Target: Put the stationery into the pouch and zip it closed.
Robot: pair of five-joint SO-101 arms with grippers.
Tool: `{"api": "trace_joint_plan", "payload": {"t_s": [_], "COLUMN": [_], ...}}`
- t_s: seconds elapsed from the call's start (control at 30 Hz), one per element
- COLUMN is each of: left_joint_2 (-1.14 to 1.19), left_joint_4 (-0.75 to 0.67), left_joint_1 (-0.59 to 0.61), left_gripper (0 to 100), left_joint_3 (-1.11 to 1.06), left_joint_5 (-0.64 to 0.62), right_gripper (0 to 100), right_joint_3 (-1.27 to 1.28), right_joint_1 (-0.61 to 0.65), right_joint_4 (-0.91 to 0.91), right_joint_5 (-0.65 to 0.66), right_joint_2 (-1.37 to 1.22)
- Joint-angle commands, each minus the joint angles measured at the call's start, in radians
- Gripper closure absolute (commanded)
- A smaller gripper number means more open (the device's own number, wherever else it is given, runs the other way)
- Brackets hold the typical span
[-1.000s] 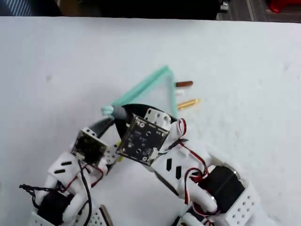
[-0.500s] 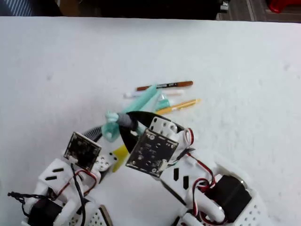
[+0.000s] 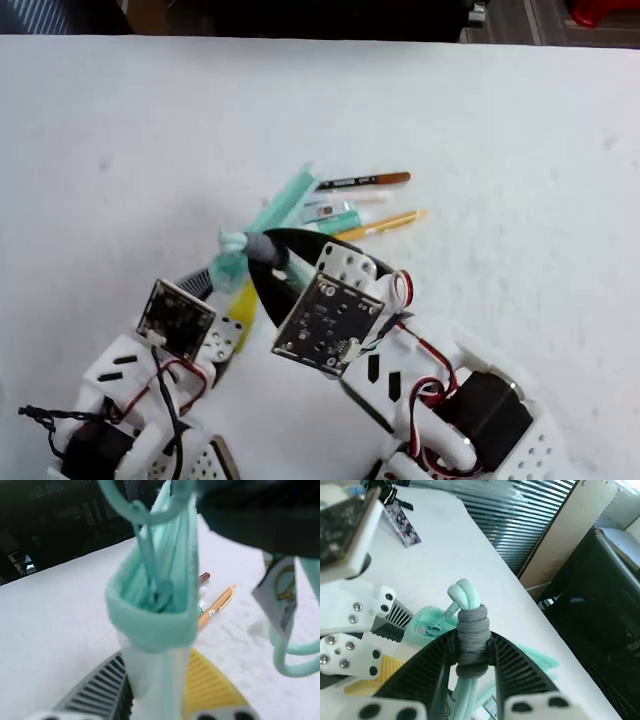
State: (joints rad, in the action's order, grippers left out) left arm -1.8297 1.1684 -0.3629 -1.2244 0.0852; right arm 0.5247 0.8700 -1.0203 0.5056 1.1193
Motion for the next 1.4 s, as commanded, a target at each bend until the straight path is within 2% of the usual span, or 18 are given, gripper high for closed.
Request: {"api": "trace_joint_plan", "payload": {"t_s": [0.0, 0.2, 0.47, 0.7, 1.07, 1.37], "left_joint_2": [0.001, 0.001, 0.001, 0.001, 0.001, 0.001], "left_joint_4": [-0.043, -0.032, -0.02, -0.02, -0.02, -0.014], "left_joint_1": [0.001, -0.062, -0.058, -0.056, -0.056, -0.054], "left_gripper": [97, 97, 98, 98, 98, 98], "left_joint_3": [0.008, 0.008, 0.008, 0.008, 0.006, 0.006], "left_joint_5": [0.017, 0.017, 0.017, 0.017, 0.017, 0.017], "right_gripper": [98.3, 98.3, 98.3, 98.3, 98.3, 98.3], "right_joint_3": [-0.006, -0.014, -0.014, -0.009, -0.008, -0.072], "right_joint_1": [0.007, -0.064, -0.248, -0.34, -0.423, -0.507], "right_joint_4": [0.042, 0.09, 0.156, 0.214, 0.3, 0.309], "right_joint_5": [-0.002, -0.002, -0.002, -0.002, -0.002, -0.008], "right_joint_2": [-0.033, -0.143, -0.159, -0.166, -0.174, -0.335]}}
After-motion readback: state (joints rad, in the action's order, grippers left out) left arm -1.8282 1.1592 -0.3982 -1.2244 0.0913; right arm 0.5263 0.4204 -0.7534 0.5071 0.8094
